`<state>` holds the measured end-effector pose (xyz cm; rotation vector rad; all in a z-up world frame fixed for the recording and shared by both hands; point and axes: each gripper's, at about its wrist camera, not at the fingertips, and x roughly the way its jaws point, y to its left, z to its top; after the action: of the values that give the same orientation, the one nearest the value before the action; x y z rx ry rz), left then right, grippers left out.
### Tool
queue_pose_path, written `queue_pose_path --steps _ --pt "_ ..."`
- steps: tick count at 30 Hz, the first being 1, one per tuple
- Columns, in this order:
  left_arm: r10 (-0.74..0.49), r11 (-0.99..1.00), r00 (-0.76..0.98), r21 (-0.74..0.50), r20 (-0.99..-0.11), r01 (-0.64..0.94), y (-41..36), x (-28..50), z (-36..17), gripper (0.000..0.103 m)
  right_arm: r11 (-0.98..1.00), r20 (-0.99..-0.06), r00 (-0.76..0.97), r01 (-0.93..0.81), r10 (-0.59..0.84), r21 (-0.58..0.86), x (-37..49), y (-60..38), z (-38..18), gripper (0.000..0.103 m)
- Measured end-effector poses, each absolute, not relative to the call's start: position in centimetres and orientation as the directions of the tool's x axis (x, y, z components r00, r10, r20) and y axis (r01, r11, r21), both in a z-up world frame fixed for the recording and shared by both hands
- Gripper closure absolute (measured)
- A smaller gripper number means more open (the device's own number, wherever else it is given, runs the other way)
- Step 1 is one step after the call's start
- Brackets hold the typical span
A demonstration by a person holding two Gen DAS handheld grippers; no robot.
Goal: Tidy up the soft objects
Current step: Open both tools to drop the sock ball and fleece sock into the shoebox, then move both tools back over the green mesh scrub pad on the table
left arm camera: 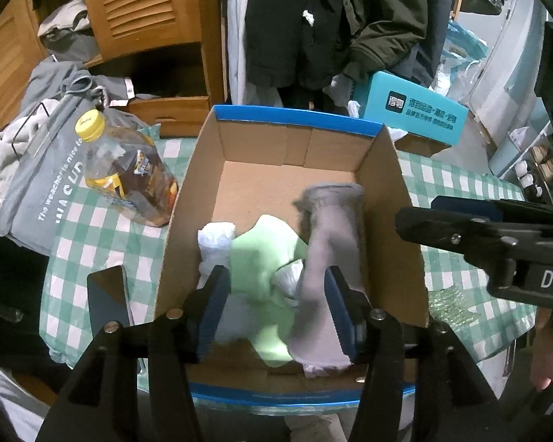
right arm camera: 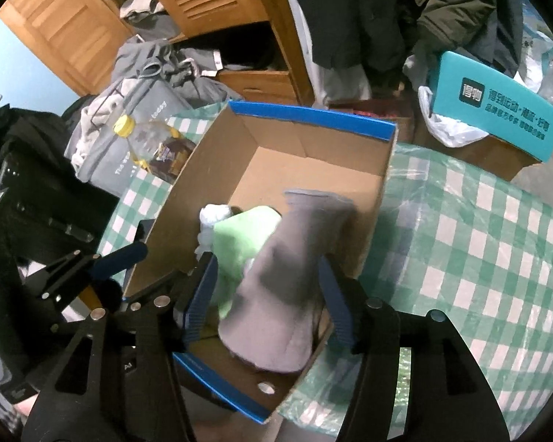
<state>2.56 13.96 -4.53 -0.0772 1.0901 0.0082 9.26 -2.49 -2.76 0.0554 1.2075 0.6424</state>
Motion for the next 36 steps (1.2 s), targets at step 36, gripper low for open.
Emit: queue_pose_path --steps 36 --pt "-0.158 0.971 0.406 -0.066 -0.900 0.231 -0.3 1.9 -4.6 0.037 0.921 -0.907 0.235 -0.266 0.349 0.285 6.6 -18.5 -6.2 0.037"
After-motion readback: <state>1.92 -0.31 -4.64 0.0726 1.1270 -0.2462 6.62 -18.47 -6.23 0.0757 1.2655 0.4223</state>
